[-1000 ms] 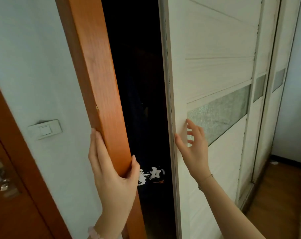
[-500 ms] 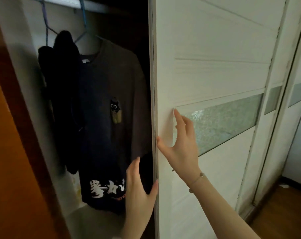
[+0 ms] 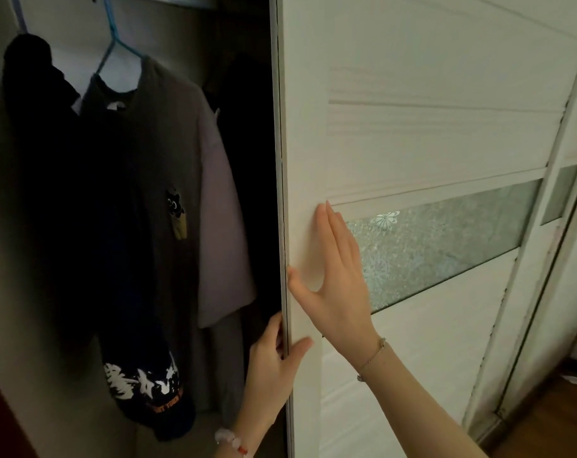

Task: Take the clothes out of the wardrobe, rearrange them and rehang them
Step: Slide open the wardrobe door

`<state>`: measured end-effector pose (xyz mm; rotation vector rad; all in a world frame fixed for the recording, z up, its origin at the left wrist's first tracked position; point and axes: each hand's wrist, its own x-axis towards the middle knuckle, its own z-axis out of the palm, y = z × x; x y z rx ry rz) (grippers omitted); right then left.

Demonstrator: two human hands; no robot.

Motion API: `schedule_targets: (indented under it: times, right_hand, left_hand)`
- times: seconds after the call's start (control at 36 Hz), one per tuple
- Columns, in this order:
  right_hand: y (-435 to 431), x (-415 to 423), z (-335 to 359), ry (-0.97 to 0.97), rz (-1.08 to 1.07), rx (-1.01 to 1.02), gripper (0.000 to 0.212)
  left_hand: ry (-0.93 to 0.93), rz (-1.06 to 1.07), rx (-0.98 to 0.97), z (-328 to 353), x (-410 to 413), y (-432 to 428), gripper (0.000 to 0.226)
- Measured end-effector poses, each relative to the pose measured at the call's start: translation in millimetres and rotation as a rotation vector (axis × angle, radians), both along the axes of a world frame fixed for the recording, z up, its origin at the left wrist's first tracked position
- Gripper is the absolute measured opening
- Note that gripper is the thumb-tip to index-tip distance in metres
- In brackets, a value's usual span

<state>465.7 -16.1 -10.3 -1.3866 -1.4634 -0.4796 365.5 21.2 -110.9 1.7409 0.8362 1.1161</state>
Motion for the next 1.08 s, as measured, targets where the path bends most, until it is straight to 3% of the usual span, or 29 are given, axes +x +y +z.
schedule_targets:
  times: [0.33,0.5,0.64,0.75,0.83,1.08]
  right_hand:
    - [-6,61,-1,0.101,0.013,-0.067,0.076]
    - [-7,95,-4,0.187,-0.043,-0.067,0.071]
    - [-3,123,-9,0.222,-0.121,-0.035,0.066]
    - [-1,146,-10,0.262,-0.162,-0.033,0.064]
    - [1,162,-11,0.275,-0.204,-0.038,0.062]
    - [3,206,-7,0.348,-0.306,-0.058,0.059]
  left_hand:
    - [-0.013,-0.006,0.056,-6,71,6,0.045]
    - [0.063,0.024,0.180,3,114,3,0.063]
    - [0.141,0.011,0.218,4,148,10,0.050]
    - [0.209,-0.022,0.248,8,171,12,0.063]
    - [0.220,-0.055,0.262,7,190,17,0.051]
    - [0.263,-0.165,0.202,9,239,29,0.059]
